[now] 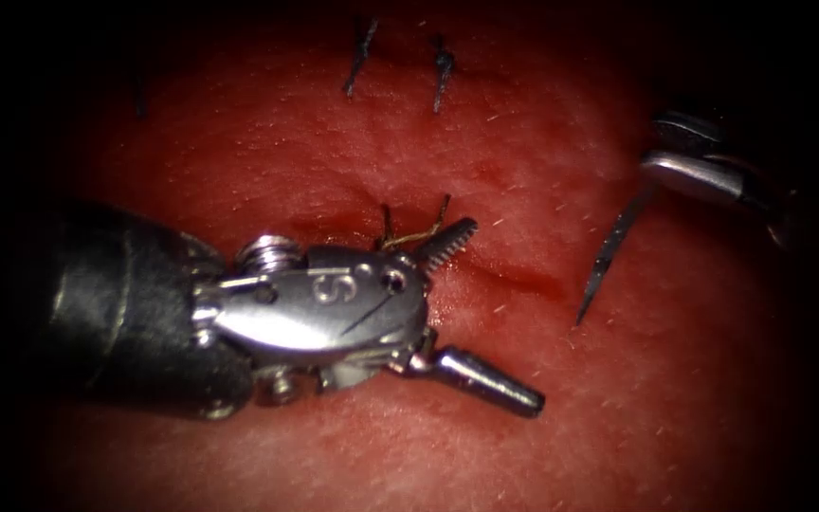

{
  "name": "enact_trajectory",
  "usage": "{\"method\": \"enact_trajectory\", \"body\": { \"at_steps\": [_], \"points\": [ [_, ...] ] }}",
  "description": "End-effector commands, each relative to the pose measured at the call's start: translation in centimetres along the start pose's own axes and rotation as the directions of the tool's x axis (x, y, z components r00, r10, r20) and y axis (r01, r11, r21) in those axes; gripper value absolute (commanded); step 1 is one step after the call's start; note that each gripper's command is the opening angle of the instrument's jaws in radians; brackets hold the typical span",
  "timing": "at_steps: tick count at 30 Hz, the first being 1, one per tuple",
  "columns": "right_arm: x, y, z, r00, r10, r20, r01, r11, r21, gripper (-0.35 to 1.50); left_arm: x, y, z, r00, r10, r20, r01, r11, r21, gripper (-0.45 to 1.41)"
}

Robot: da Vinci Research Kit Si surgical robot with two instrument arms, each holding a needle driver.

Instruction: Wound Closure

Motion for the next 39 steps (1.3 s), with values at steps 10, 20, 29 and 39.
{"method": "enact_trajectory", "body": {
  "at_steps": [10, 20, 29, 39],
  "points": [
    [-0.37, 0.16, 0.4, 0.975, -0.222, -0.016, 0.221, 0.974, -0.057, -0.35, 0.92, 0.5, 0.45, 0.976, -0.004, -0.217, -0.023, 0.992, -0.123, 0.95],
    [-0.59, -0.05, 0.87, 0.944, -0.328, -0.034, 0.325, 0.943, -0.076, -0.35, 1.15, 0.43, 0.38, 0.942, -0.001, -0.337, -0.042, 0.992, -0.121, 0.95],
    [-0.65, -0.12, 0.94, 0.924, -0.382, -0.019, 0.38, 0.923, -0.058, -0.35, 0.98, 0.16, 0.22, 0.94, -0.017, -0.34, -0.019, 0.995, -0.102, 0.96],
    [-0.64, -0.08, 0.91, 0.904, -0.427, -0.028, 0.423, 0.902, -0.082, -0.35, 1.05, 0.18, 0.27, 0.94, -0.013, -0.341, -0.019, 0.996, -0.09, 0.96]
  ]
}}
